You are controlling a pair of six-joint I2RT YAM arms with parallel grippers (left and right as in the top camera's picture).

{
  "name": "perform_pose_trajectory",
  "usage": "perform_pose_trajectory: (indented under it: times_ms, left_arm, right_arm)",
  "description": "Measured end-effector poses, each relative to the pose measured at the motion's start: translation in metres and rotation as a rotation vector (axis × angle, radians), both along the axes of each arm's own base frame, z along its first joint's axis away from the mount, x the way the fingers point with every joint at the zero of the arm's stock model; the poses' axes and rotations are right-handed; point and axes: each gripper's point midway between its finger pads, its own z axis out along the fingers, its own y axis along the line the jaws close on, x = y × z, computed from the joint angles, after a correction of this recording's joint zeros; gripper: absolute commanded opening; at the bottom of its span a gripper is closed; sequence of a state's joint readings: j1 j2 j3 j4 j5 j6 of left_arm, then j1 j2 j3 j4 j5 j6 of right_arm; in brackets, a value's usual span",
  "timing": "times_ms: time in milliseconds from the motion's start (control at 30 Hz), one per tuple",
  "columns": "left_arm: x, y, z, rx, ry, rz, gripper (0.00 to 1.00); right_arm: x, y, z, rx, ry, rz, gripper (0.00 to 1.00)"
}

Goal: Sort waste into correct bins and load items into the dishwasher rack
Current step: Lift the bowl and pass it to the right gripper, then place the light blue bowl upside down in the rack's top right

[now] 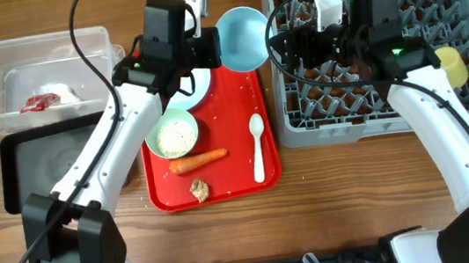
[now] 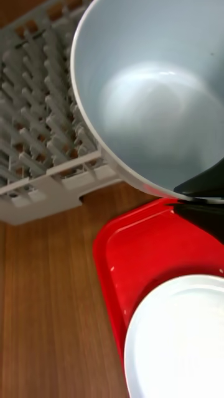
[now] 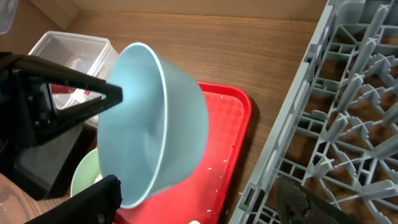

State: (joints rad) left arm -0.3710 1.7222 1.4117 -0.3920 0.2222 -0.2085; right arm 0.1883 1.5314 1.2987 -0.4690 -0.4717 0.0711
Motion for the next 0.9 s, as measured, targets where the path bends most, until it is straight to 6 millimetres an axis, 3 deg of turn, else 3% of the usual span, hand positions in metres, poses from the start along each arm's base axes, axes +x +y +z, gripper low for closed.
perform_pose_trajectory:
  times_ms: [133,233,300,400,467,567,633,733,900]
  left_arm:
    - [0.0,-0.004,0.001,0.007,-0.01,0.007,0.04]
    - [-0.005,-0.018,0.003,0.008,-0.022,-0.018,0.04]
    - [-0.01,-0.027,0.003,0.007,-0.026,-0.039,0.04]
    - [-0.016,-0.04,0.005,0.004,-0.033,-0.067,0.04]
    - [-0.017,-0.044,0.006,0.002,-0.036,-0.074,0.04]
    - [-0.016,-0.043,0.006,0.004,-0.038,-0.07,0.05]
    - [-0.015,-0.044,0.008,-0.002,-0.049,-0.071,0.17]
    - [-0.013,-0.045,0.011,-0.012,-0.058,-0.067,0.2]
    - [-0.013,-0.045,0.011,-0.015,-0.057,-0.065,0.36]
  right_arm:
    - [0.0,0.0,0.0,0.0,-0.001,0.0,0.77]
    - [0.001,0.0,0.001,0.004,-0.003,-0.003,0.68]
    - [0.001,0.0,0.001,0.01,0.003,-0.012,0.54]
    - [0.004,-0.005,-0.001,0.008,0.019,-0.06,0.23]
    - [0.008,-0.012,-0.004,-0.003,0.034,-0.119,0.08]
    - [0.009,-0.017,-0.006,-0.01,0.048,-0.158,0.04]
    - [0.01,-0.022,-0.009,-0.03,0.053,-0.184,0.04]
    - [0.011,-0.024,-0.01,-0.038,0.054,-0.198,0.04]
    - [0.016,-0.031,-0.011,-0.067,0.036,-0.237,0.04]
